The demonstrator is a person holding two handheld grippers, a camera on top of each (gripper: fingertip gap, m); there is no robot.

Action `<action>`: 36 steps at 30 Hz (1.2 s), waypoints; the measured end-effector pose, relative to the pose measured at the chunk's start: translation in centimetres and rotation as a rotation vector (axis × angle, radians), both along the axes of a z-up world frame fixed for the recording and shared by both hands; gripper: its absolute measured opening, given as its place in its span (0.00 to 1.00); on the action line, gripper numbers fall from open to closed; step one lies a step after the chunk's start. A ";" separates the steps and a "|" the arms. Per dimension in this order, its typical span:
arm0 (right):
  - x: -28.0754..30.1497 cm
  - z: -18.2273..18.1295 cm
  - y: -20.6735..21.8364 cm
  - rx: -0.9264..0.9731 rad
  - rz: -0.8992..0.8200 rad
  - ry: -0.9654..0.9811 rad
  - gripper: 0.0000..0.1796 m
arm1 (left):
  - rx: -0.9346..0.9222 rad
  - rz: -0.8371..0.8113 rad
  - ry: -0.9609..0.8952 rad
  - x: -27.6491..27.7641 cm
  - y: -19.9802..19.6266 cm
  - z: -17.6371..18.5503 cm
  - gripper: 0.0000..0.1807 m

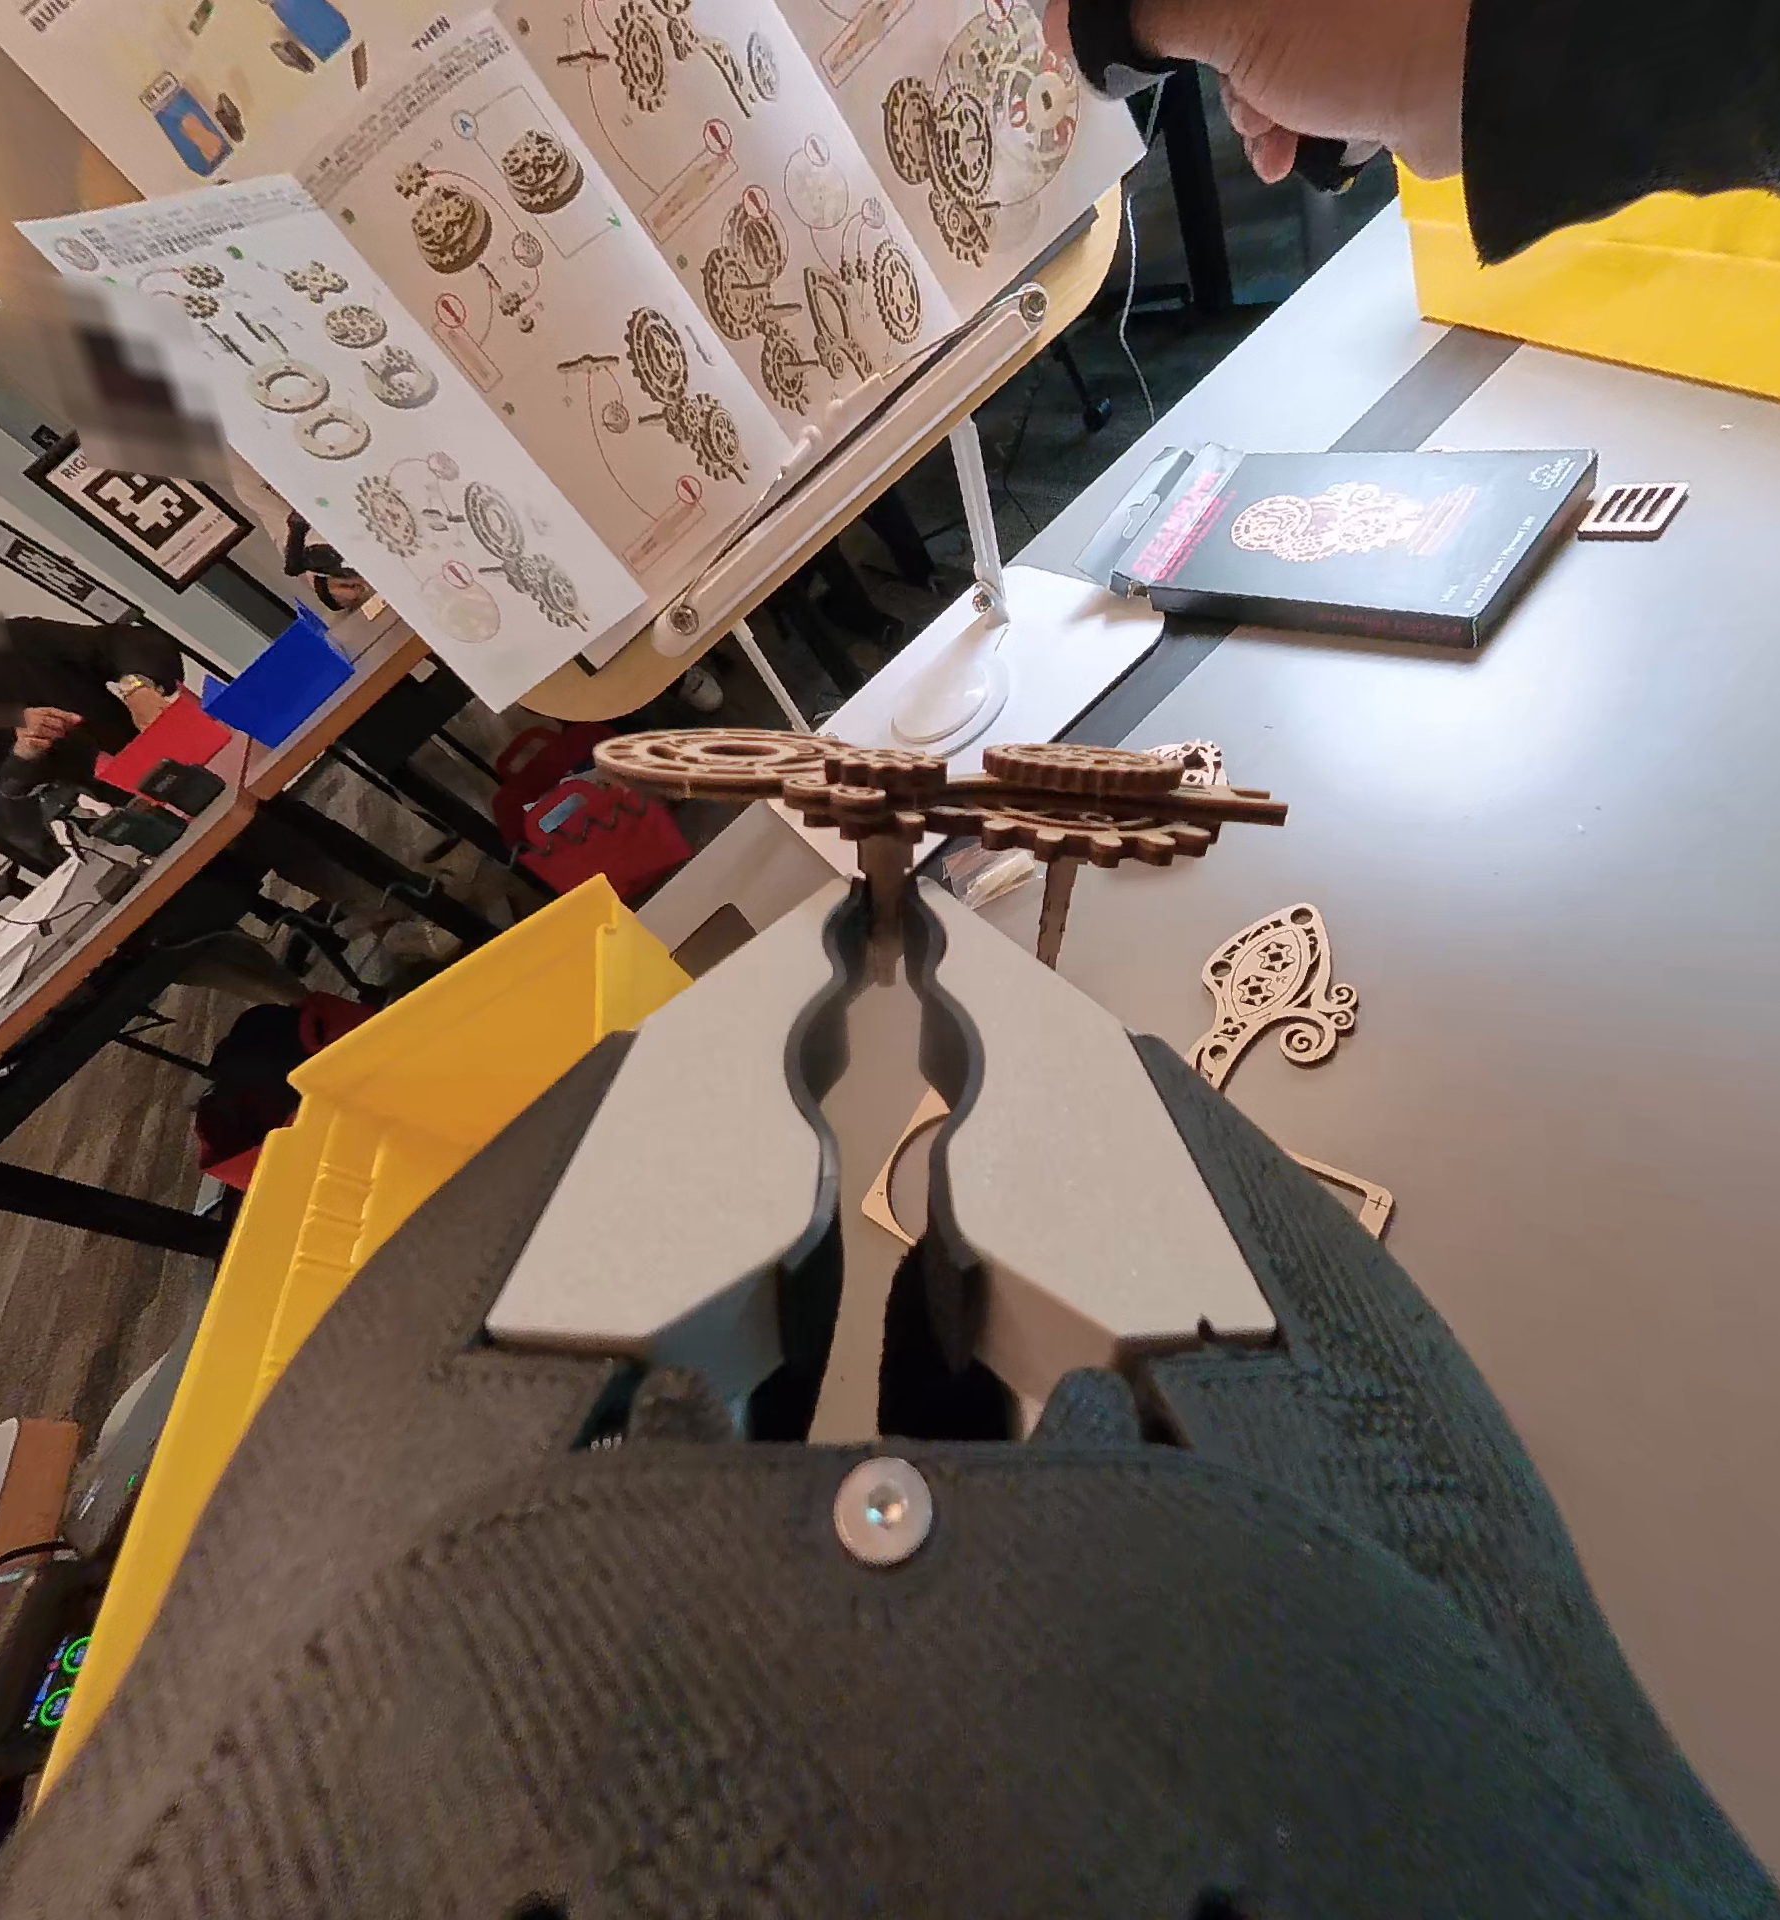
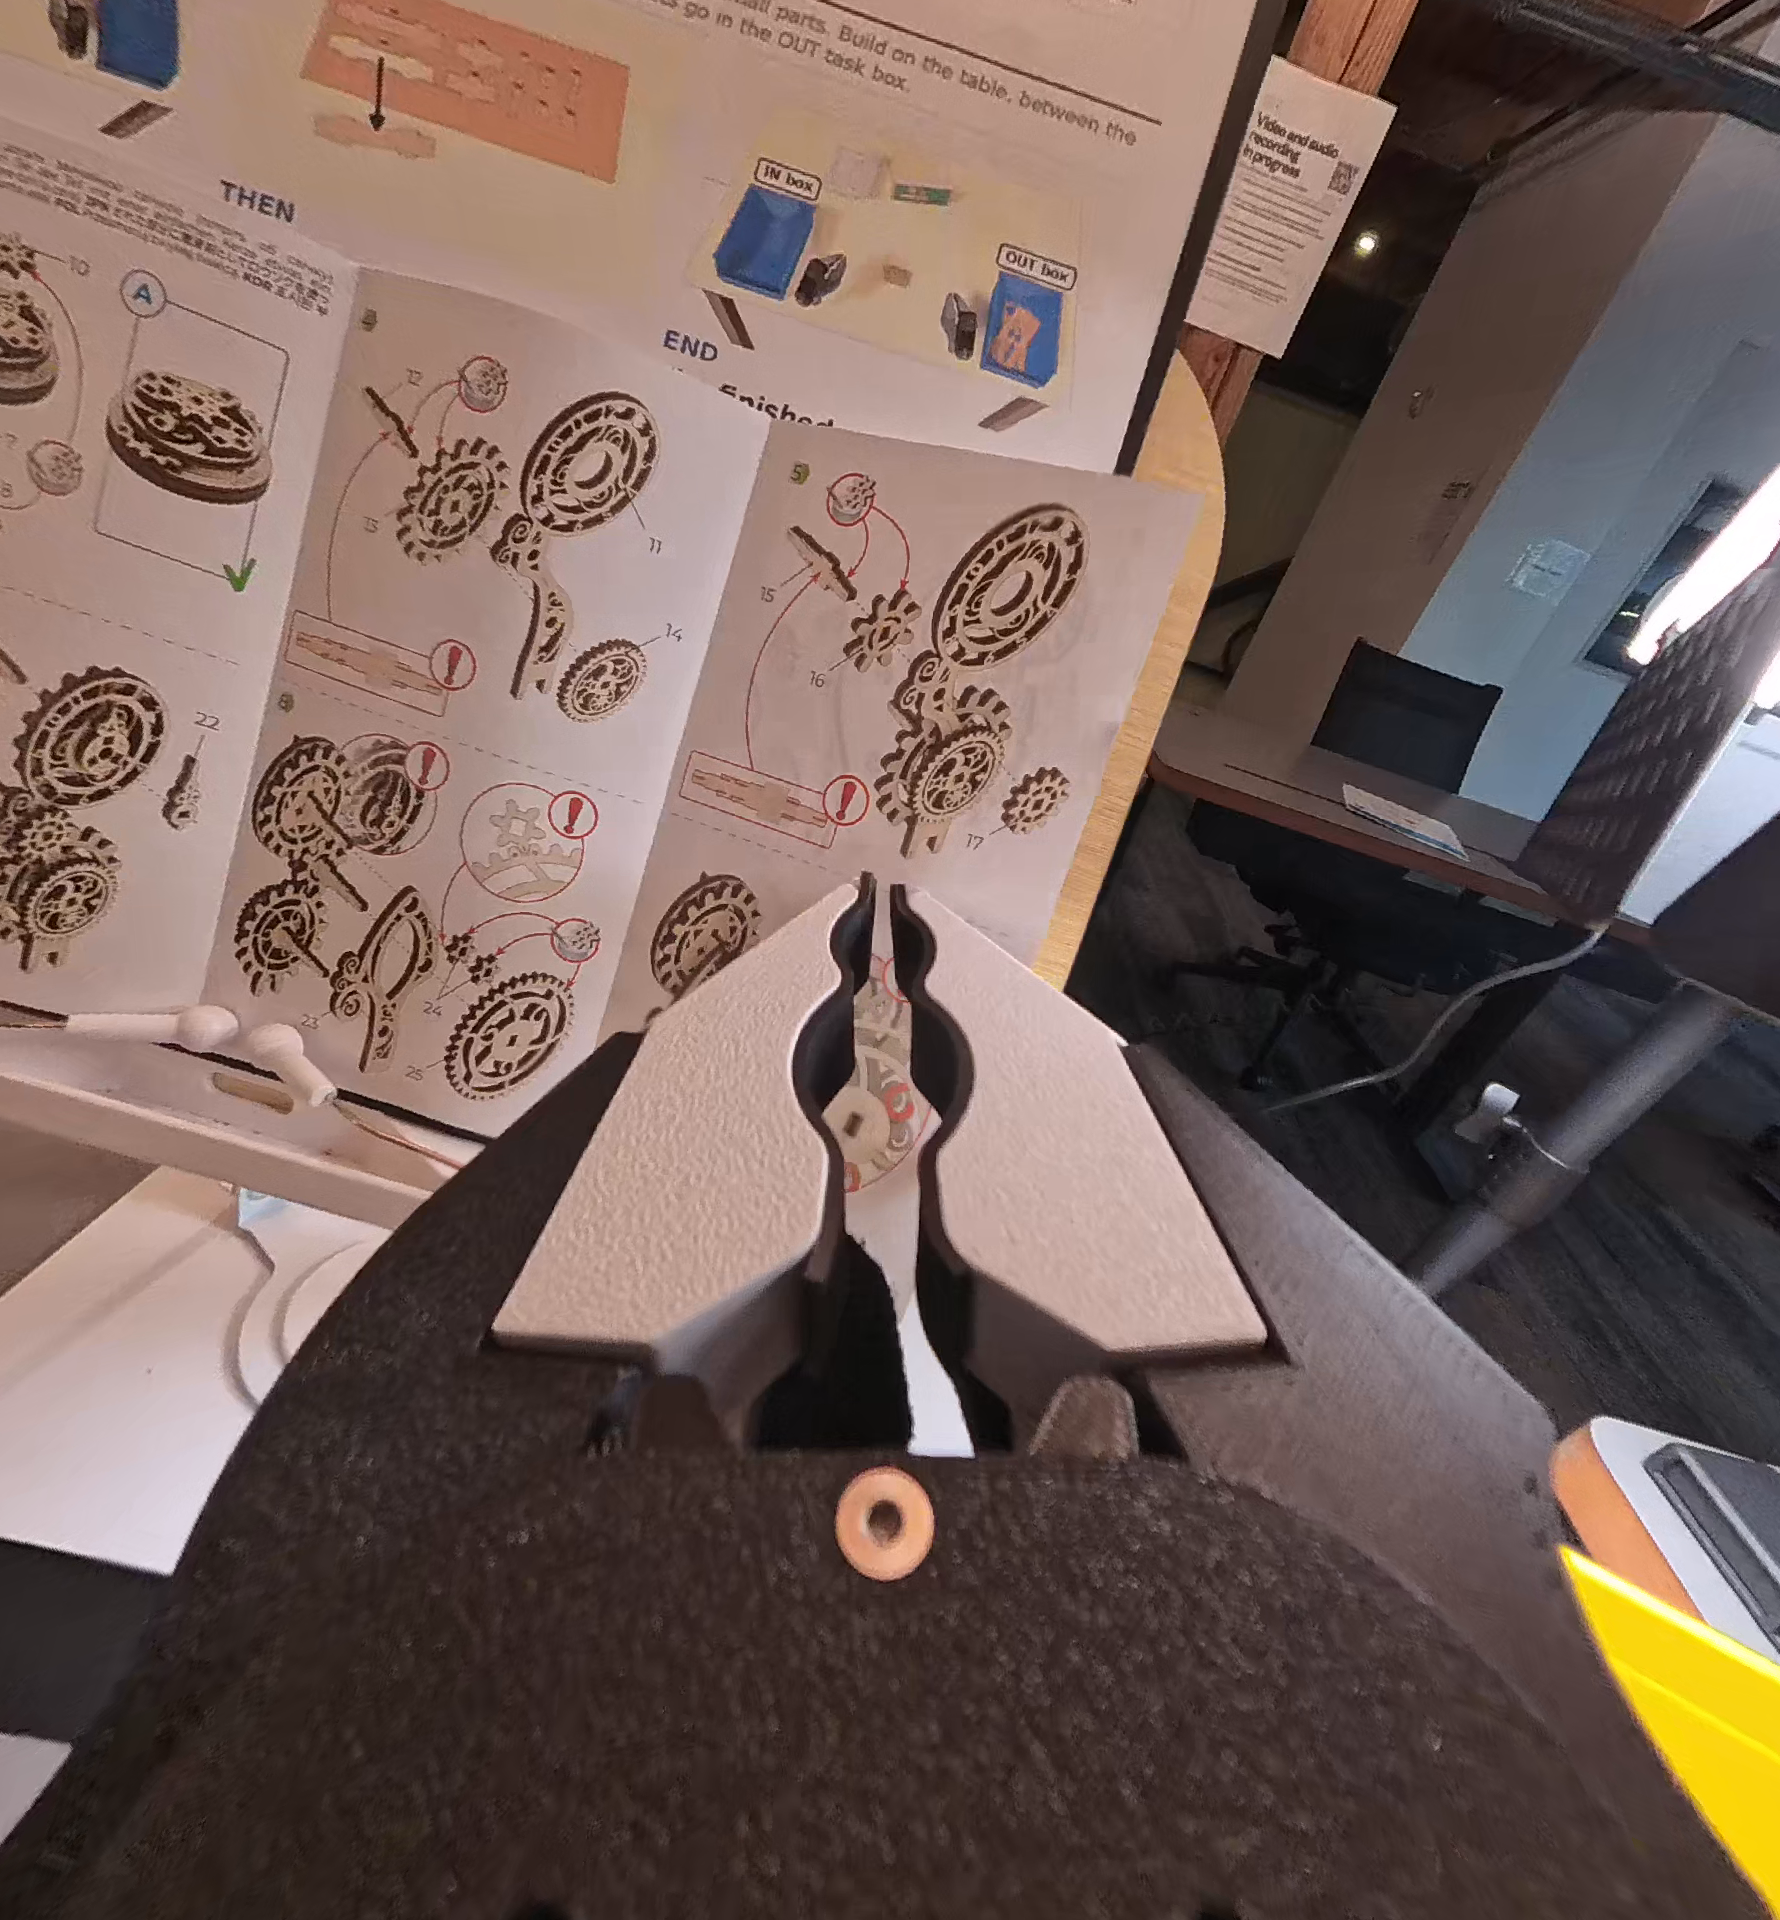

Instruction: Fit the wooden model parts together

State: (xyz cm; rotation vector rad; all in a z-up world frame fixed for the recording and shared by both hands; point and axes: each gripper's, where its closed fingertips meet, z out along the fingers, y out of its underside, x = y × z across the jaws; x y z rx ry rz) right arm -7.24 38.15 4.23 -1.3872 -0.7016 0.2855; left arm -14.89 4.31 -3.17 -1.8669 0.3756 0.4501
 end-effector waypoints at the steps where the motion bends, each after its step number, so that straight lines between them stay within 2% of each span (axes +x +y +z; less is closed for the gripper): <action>1: 0.1 0.0 -0.1 -0.004 -0.008 -0.003 0.00 | 0.002 -0.001 -0.001 0.0 0.0 0.1 0.02; 18: 0.3 0.1 -1.5 -0.025 -0.011 -0.007 0.01 | 0.037 -0.009 0.003 0.3 -0.6 1.5 0.02; 22: 0.6 0.8 -3.3 0.003 0.042 0.014 0.04 | 0.065 -0.009 0.014 0.3 -0.8 2.0 0.02; 25: 0.9 1.6 -7.3 0.035 0.181 0.070 0.11 | 0.079 -0.007 0.019 0.2 -0.9 2.3 0.02; 29: 2.6 1.3 -13.9 0.058 0.328 0.104 0.14 | 0.096 -0.002 0.030 -0.1 -0.8 2.1 0.02; 33: 4.8 -1.3 -20.7 -0.048 0.473 0.125 0.15 | 0.123 -0.026 0.034 0.2 -0.6 2.0 0.02; 36: 6.1 -4.8 -26.7 -0.157 0.619 0.080 0.17 | 0.131 -0.160 0.051 2.9 -0.3 1.6 0.03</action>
